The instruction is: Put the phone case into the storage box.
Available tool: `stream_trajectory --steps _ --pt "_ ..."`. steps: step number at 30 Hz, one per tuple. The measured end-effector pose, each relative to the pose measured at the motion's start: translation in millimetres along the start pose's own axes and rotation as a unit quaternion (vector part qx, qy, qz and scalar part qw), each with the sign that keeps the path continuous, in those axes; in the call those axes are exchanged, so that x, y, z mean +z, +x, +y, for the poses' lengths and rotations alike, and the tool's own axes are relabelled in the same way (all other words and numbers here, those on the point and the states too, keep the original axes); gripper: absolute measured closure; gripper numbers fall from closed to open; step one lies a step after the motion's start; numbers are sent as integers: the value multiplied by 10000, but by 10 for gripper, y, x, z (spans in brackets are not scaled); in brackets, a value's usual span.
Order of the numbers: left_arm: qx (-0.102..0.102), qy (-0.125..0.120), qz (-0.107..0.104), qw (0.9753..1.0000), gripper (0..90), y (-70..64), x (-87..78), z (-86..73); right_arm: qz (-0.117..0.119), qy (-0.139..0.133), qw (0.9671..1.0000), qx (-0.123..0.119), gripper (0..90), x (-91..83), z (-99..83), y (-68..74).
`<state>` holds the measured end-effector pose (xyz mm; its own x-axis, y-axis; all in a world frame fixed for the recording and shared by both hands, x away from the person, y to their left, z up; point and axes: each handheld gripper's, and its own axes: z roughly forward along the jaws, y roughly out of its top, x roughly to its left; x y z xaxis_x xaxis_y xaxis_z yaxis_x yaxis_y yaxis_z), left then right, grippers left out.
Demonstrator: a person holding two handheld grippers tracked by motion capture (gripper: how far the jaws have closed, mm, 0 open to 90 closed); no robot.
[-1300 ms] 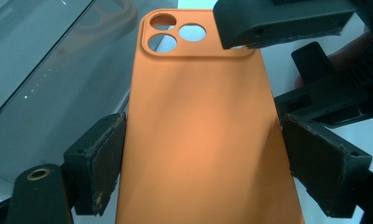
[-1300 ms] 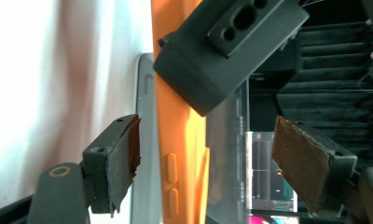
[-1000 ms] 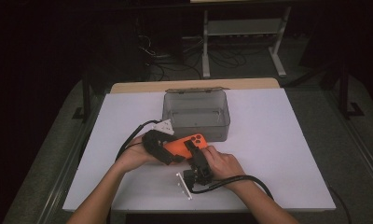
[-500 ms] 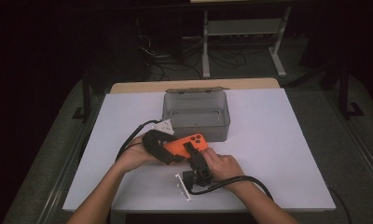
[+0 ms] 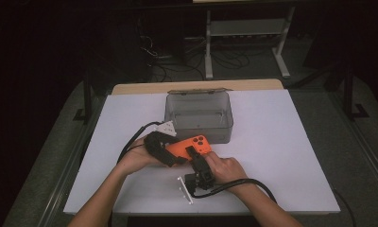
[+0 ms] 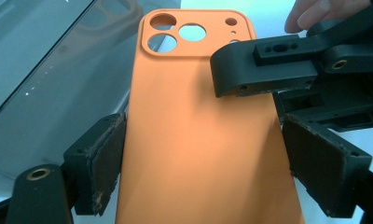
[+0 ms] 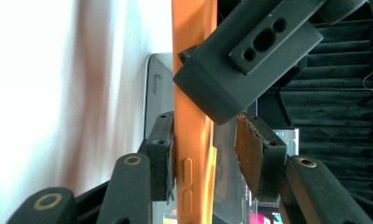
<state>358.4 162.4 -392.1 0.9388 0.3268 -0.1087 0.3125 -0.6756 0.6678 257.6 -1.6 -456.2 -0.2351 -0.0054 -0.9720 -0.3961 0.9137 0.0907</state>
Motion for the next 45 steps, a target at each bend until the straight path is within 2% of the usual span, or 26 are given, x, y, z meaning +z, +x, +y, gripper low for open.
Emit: stream_trajectory --steps 28,45 --pt "-114 -84 -82 9999 162 15 -15 1 66 -36 10000 -12 721 -8 14 10" --pt "-313 -198 -252 9990 160 43 -39 -7 -203 -52 9996 -198 777 -32 14 28"
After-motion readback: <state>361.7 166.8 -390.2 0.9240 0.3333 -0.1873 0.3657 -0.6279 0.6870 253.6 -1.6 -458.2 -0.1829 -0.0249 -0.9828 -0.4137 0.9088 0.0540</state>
